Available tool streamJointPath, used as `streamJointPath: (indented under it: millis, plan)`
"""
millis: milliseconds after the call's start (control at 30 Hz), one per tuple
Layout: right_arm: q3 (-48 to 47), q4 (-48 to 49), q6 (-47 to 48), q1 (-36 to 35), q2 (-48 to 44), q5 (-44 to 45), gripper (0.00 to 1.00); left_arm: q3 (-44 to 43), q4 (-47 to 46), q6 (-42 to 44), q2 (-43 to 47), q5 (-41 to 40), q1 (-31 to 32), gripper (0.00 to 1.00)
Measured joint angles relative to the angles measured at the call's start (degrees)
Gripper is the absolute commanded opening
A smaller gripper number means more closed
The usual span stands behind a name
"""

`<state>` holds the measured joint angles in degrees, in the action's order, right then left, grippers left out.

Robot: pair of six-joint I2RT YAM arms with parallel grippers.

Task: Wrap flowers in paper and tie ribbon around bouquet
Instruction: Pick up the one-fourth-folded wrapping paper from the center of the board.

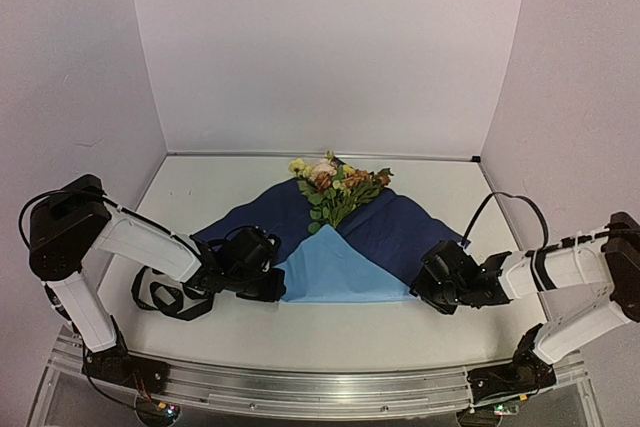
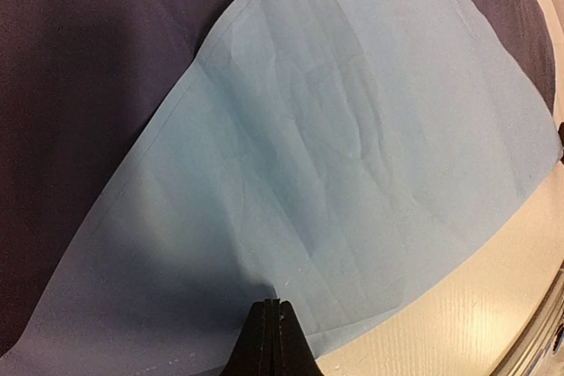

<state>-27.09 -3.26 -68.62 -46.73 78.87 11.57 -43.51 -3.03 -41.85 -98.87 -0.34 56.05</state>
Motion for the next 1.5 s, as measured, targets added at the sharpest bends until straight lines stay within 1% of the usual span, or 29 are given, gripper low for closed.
streamJointPath:
  millis: [100,200,400,567,867,1233,1500]
  plan:
    - [2.32,4.05,-4.19,-1.45,-0.60,3.46,0.52,-0.04,0.00,0.00,-0.04,0.13,0.00,0.00]
    - [4.18,5.20,-7.33,-3.54,-1.96,6.10,0.54,-0.29,0.01,0.00,-0.24,0.16,0.00,0.00]
    - [7.35,1.51,-12.24,-6.91,-7.30,10.33,0.60,-0.33,-0.02,-0.02,-0.29,0.17,0.00,0.00]
    - [7.94,-0.75,-14.48,-8.41,-9.58,11.69,0.58,-0.33,-0.04,-0.02,-0.31,0.18,0.00,0.00]
    - [7.96,4.91,-17.89,-10.84,-5.90,11.92,0.53,-0.34,-0.07,-0.02,-0.33,0.18,0.00,0.00]
    - [8.00,13.41,-21.07,-10.96,-0.90,12.92,0.41,-0.35,-0.07,-0.02,-0.33,0.18,0.00,0.00]
    - [8.63,16.78,-21.80,-10.96,0.85,12.97,0.23,-0.35,-0.07,-0.02,-0.33,0.20,0.00,0.00]
